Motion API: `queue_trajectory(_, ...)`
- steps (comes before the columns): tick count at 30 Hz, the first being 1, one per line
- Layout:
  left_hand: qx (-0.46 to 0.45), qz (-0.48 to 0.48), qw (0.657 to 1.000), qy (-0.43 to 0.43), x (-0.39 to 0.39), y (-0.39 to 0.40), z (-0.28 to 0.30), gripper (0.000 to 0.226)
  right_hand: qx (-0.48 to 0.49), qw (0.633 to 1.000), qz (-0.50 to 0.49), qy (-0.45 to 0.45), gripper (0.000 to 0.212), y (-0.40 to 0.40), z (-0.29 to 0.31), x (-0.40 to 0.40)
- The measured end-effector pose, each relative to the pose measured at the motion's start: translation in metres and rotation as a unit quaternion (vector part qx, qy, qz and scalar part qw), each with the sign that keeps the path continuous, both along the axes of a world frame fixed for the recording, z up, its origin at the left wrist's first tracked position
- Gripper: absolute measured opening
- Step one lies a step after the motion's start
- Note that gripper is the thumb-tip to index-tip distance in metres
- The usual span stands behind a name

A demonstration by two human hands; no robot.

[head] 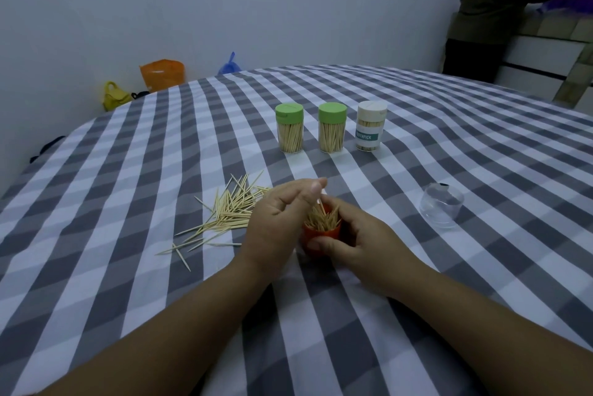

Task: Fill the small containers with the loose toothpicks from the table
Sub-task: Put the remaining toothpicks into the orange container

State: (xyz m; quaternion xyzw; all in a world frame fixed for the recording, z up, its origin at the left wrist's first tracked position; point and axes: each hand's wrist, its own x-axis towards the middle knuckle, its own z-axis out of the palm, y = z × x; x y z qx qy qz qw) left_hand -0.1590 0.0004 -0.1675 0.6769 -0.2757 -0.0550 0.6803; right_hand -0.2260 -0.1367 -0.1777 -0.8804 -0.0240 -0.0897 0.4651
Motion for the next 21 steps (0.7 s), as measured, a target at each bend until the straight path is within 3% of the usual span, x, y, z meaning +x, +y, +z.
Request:
queue_trajectory(3, 0.011, -0.044, 0.999, -0.011, 0.001, 0.006, 0.004, 0.031, -0.004, 1.000, 0.004, 0.006, 0.067, 0.000, 0.000, 0.000)
queue_trajectory(5, 0.101, -0.033, 0.992, -0.074, 0.005, 0.010, 0.002, 0.049, -0.009, 1.000, 0.009, -0.001, 0.058, 0.000, 0.001, 0.000)
queue_trajectory(7, 0.169, 0.001, 0.976, -0.134, 0.005, 0.008, -0.003, 0.051, 0.003, 1.000, 0.012, -0.008, 0.044, -0.001, 0.001, 0.000)
queue_trajectory(10, 0.150, 0.054, 0.974, -0.160, 0.003, 0.001, -0.006, 0.036, 0.016, 1.000, 0.010, -0.013, 0.035, -0.002, 0.001, 0.000)
queue_trajectory(16, 0.091, 0.062, 0.975, -0.192, 0.005, 0.000, -0.010, 0.035, 0.017, 1.000, 0.004, -0.003, 0.053, -0.003, -0.002, 0.002)
queue_trajectory(19, 0.092, 0.073, 0.973, -0.198, 0.006, 0.001, -0.009, 0.025, 0.024, 1.000, 0.002, -0.009, 0.051, -0.003, -0.002, 0.001)
queue_trajectory(21, 0.105, 0.074, 0.967, -0.220, 0.007, 0.002, -0.008, 0.031, 0.025, 1.000, 0.001, -0.007, 0.055, -0.003, -0.001, 0.001)
